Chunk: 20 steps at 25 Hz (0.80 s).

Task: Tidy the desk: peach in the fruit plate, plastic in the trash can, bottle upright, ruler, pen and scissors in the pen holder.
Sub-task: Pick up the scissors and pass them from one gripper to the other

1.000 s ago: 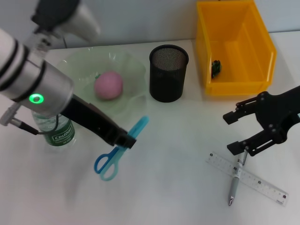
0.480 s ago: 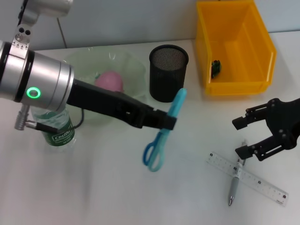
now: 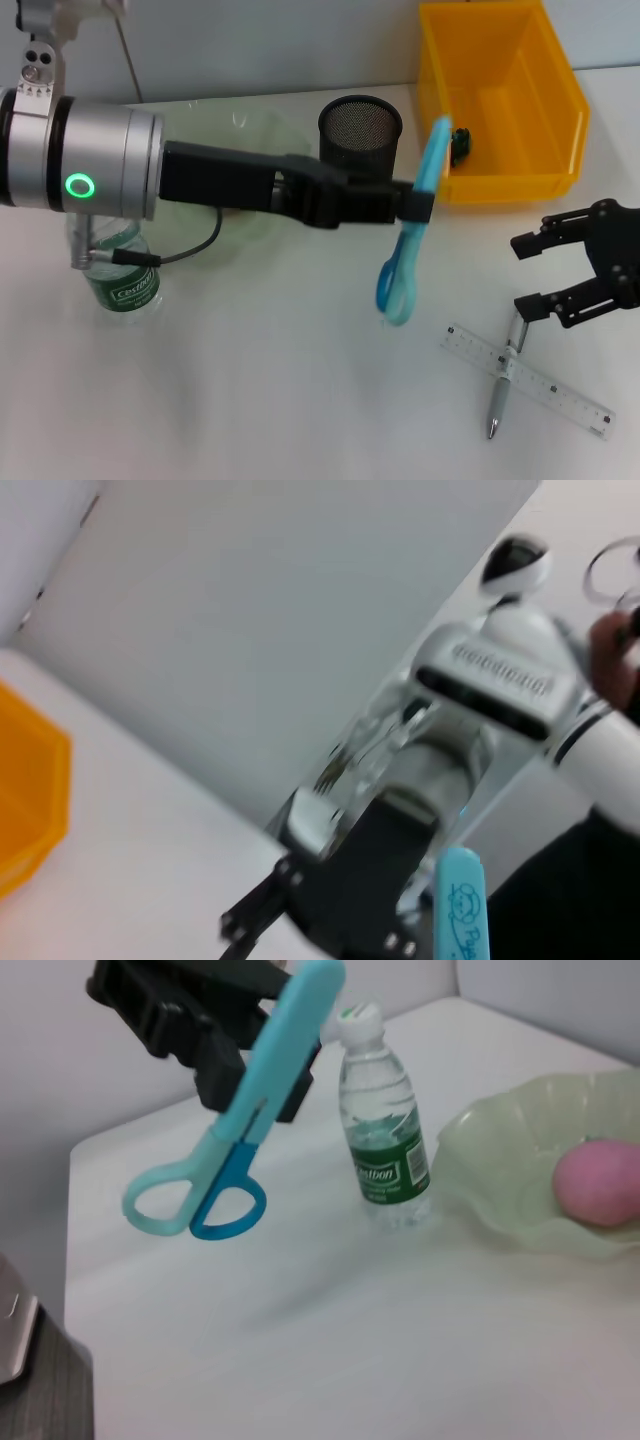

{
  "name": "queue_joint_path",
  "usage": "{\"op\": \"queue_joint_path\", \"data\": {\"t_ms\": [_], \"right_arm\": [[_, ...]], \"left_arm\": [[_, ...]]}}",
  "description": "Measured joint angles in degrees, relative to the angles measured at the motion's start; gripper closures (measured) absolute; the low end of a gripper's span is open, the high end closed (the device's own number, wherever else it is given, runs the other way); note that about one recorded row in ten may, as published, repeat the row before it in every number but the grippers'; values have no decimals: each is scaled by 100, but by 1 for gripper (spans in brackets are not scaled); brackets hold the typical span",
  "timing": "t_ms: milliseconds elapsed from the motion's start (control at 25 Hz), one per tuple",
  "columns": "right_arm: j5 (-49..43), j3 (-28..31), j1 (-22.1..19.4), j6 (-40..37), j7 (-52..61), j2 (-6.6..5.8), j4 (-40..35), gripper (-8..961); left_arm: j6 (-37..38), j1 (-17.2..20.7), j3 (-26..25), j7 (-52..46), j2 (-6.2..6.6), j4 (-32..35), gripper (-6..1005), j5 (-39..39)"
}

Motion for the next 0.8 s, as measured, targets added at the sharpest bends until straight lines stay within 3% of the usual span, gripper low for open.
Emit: {"op": "queue_joint_path", "data": {"t_ms": [280, 520, 600, 800], "right_arm": [[314, 165, -115, 72, -418, 23, 45, 114], [383, 177, -122, 110, -918, 4, 220, 114], [402, 177, -117, 112, -955, 1, 228, 114], [448, 194, -97, 174, -1047, -13, 233, 114]], "left_arm": [[-249, -44, -4, 373, -15, -867, 751, -1090], [-297, 76, 102, 1064, -32, -1775, 747, -2606], [-300, 81, 112, 1117, -36, -1843, 746, -2693], [-365, 104, 468, 1634, -44, -2256, 744, -3485]]}}
